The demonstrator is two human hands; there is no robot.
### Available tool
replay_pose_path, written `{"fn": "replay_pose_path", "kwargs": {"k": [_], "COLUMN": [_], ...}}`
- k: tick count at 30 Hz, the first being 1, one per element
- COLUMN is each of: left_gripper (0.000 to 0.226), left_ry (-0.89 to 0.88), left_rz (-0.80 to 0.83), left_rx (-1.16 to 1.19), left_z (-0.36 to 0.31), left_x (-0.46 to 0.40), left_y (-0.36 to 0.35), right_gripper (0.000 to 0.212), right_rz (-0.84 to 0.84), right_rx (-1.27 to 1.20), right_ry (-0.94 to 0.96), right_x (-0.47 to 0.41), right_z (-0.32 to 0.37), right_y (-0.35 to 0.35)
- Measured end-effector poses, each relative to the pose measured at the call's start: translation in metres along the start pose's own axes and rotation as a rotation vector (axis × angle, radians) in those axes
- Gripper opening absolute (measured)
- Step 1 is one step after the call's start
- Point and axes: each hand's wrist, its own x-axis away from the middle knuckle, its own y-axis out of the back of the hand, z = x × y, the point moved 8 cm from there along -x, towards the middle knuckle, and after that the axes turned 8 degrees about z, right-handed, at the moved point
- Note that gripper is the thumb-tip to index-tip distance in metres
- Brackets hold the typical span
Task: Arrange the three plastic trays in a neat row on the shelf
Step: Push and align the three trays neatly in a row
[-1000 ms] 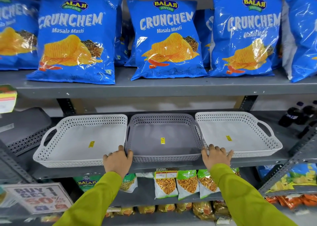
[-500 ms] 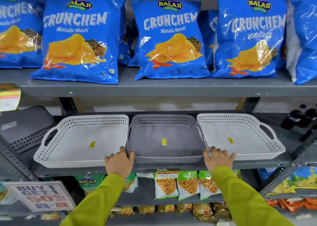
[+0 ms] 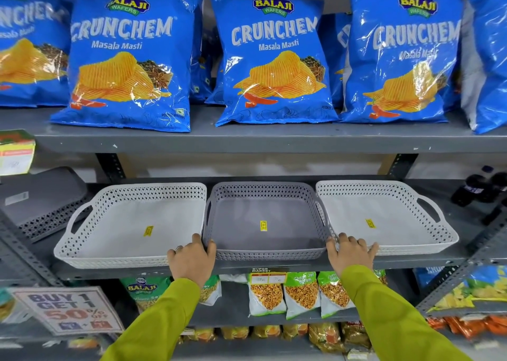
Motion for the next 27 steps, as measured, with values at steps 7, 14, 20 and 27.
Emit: {"fn": "replay_pose_path", "kwargs": {"k": [7,14,20,27], "left_gripper": [0.041,0.041,0.038,0.046], "left_ry": [0.008,0.005,0.025,0.013], "left_rz": [0.002,-0.004,0.003,0.005], "left_rx": [0.006,0.002,0.01,0.024], "left_z": [0.0007,0.0,0.0002,0.0001], "left_x": [0.0024,0.0028,0.0045,0.0058], "left_y": [0.0009,0.0011,0.0008,-0.0007], "right_gripper": [0.049,0.051,0.048,0.049], "right_rz": [-0.002,-0.002,-0.01,-0.007], "right_rx": [-0.01,-0.008,-0.012,-0.011], "right_ry": [-0.001,0.0,-0.002,0.001], "right_x": [0.0,0.0,0.0001,-0.0011], "right_z": [0.0003,-0.0001,0.0001,0.0006], "right_y": [0.0001,0.0001,0.0003,-0.0007]}}
